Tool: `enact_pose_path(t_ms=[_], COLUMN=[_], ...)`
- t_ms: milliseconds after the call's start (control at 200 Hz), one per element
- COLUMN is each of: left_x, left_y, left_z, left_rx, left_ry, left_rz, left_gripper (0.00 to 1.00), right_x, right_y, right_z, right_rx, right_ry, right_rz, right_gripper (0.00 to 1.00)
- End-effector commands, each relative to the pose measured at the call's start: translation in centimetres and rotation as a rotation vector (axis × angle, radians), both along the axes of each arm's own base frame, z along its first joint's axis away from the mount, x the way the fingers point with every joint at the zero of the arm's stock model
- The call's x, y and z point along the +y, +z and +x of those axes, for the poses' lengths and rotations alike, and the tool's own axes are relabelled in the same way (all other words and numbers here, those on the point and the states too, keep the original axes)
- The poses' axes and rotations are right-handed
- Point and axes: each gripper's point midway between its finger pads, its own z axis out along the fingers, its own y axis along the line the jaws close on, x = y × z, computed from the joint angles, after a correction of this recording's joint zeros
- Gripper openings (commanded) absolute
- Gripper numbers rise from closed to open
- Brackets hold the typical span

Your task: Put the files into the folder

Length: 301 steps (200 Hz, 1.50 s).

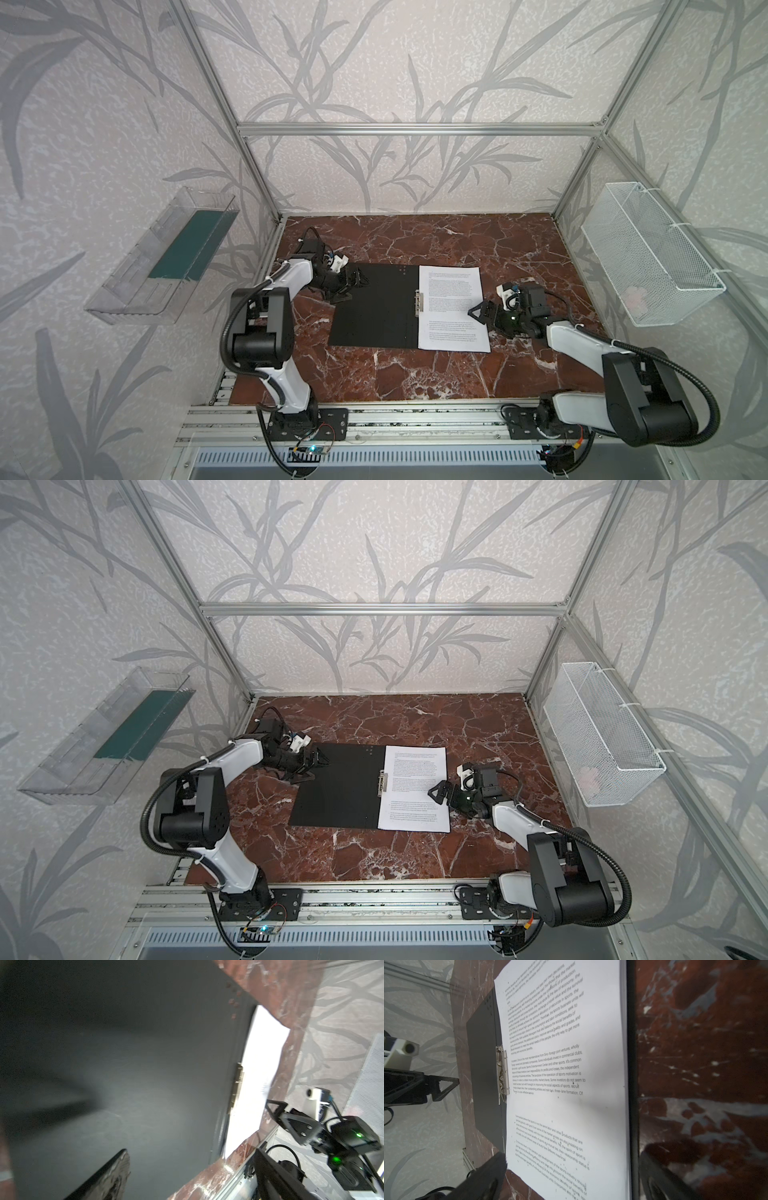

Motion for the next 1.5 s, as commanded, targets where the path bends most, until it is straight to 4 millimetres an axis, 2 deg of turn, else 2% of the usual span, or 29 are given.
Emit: enact_pose_path(t_ms=[0, 80, 140, 270, 425, 495, 660, 825, 1075, 1290, 1415, 1499], left_x=[-1.3, -0.3, 0.8, 1.3, 5.5, 7.3, 8.4, 7.5, 7.3, 8.0, 7.0, 5.4], left_y=[3.9, 4.3, 3.6, 1.7, 1.3, 0.3, -2.3, -4.1, -6.7, -8.6, -9.4, -9.4], left_z=[-0.4, -0.5, -0.3, -2.0, -3.9, -4.9, -4.8, -4.3, -5.4, -6.2, -6.4, -6.5], left_rx=[-0.097, -0.126, -0.103, -0.001, -0.076, -0.042, 0.035, 0.133, 0.229, 0.307, 0.336, 0.331], left_ry=[0.008, 0.058, 0.133, 0.247, 0.401, 0.439, 0.441, 0.362, 0.309, 0.293, 0.266, 0.236], left_rz=[-0.097, -0.032, 0.02, 0.054, 0.263, 0.339, 0.348, 0.307, 0.311, 0.351, 0.3, 0.24], left_gripper=[0.93, 0.94, 0.95, 0.95, 0.98, 0.99, 0.99, 0.98, 0.97, 0.97, 0.96, 0.96], right_x=[-0.1, -0.3, -0.3, -0.4, -1.3, -1.8, -2.4, -1.7, -1.4, -0.7, -0.1, 0.0], right_y=[-1.4, -1.6, -1.4, -0.9, -0.4, -0.2, -0.5, -0.5, 0.5, -1.5, -2.3, -2.5], right_z=[-1.6, -1.6, -1.5, -1.4, -1.3, -1.2, -0.7, -0.1, 1.0, 0.7, 0.5, 0.4], right_rx=[0.087, 0.09, 0.087, 0.062, 0.043, 0.049, 0.076, 0.11, 0.091, 0.132, 0.162, 0.168], right_ry=[0.001, -0.005, -0.002, 0.0, -0.028, -0.035, -0.086, -0.084, -0.081, -0.048, -0.024, -0.018], right_rz=[-0.015, -0.029, -0.024, -0.038, -0.097, -0.138, -0.158, -0.117, -0.112, -0.086, -0.063, -0.056], right_gripper=[0.99, 0.99, 0.99, 0.99, 0.99, 0.99, 0.99, 1.0, 1.0, 1.0, 1.0, 1.0])
